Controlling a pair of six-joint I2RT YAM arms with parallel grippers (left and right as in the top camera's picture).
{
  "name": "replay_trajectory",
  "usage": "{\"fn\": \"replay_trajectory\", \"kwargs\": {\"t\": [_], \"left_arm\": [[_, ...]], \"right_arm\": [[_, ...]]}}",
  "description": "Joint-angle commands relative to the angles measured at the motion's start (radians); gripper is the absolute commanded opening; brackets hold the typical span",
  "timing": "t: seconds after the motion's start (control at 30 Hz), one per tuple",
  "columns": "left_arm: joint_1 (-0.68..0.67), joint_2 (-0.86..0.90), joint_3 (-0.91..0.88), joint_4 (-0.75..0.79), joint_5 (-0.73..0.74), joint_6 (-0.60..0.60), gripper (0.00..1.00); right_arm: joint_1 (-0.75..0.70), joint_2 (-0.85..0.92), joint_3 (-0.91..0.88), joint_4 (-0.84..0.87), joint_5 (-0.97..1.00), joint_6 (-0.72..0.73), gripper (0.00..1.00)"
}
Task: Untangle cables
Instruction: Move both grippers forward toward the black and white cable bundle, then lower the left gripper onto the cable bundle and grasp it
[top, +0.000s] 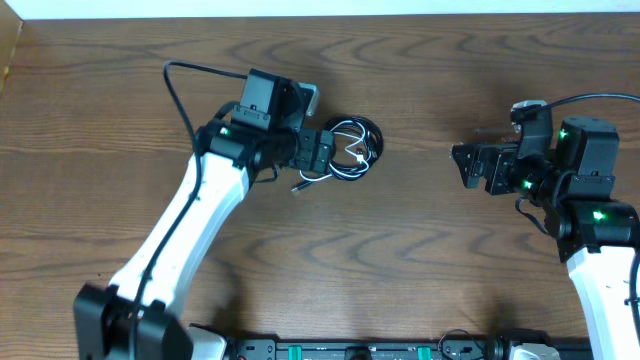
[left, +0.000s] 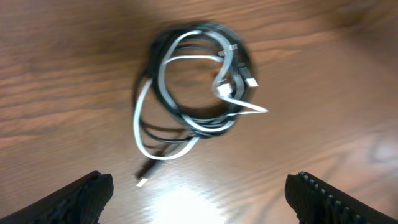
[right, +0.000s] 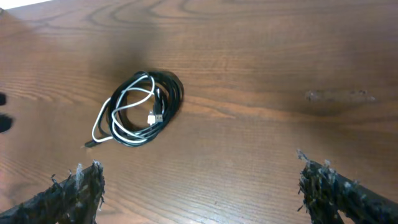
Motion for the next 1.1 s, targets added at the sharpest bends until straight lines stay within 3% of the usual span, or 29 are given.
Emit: {"fn": "replay_trajectory", "kwargs": {"t": [0.0, 0.37, 0.7, 1.07], "left_arm": [[0.046, 0.076, 0.009, 0.009, -0.048, 0.047, 0.94], [0.049, 0.138, 0.009, 0.101, -0.012, 0.068, 0.94], [0.048, 0.230, 0.009, 0.193, 0.146, 0.024, 0.93], [0.048, 0.296, 0.009, 0.204, 0.144, 0.005, 0.90]], "right_arm": [[0.006, 0.032, 0.016, -0.006, -0.013, -0.021, 0.96], [0.107, 0.116, 0.016, 0.019, -0.003, -0.021, 0.91], [0.124, 0.129, 0.016, 0.023, 0.018, -0.024, 0.88], [0.179, 0.128, 0.016, 0.023, 0.018, -0.024, 0.87]]}}
